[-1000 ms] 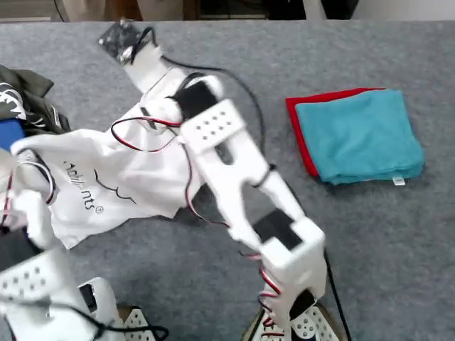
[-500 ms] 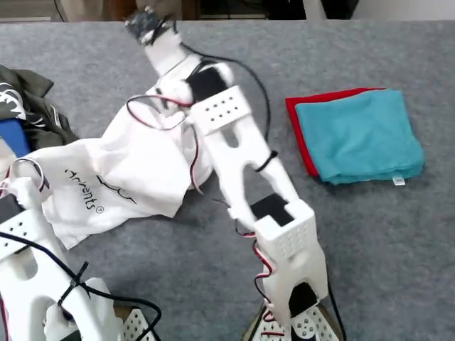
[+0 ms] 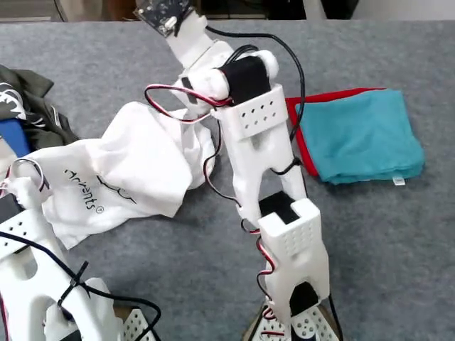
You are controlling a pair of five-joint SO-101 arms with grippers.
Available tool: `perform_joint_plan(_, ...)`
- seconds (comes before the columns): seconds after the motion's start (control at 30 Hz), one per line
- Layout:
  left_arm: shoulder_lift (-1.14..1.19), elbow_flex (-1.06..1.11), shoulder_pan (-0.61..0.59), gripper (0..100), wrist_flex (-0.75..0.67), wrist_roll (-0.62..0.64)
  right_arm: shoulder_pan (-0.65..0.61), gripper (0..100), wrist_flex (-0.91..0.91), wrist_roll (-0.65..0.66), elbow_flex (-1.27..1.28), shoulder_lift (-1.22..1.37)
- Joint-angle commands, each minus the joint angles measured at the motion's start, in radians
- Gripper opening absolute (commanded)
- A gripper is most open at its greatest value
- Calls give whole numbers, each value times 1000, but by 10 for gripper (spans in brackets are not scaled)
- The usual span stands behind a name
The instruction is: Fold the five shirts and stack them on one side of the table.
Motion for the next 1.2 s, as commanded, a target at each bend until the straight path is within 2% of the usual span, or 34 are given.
perform_joint_plan(0.0,1,-43,-25,19,-9,-3,-50,37,17,11,81,-136)
perform_joint_plan(0.23,1,-61,-51,19,23,-3,-166,41,15,14,499,-386)
perform_joint_plan(0.43,1,-66,-52,19,25,-3,-196,38,9,23,799,-506)
perform_joint_plan(0.5,1,-61,-57,19,26,-3,-197,38,9,95,885,-521)
perform_joint_plan(0.7,1,-64,-58,19,26,-3,-346,37,-8,519,1247,-611)
perform_joint_plan(0.8,1,-61,-58,19,26,-3,-415,37,-91,588,1369,-664)
perform_joint_plan(0.97,1,-61,-58,19,28,-3,-418,37,-361,667,1535,-661)
perform_joint_plan(1.1,1,-61,-60,19,28,-3,-421,37,-580,675,1641,-590)
perform_joint_plan(1.17,1,-61,-74,19,28,-2,-420,37,-631,674,1650,-536)
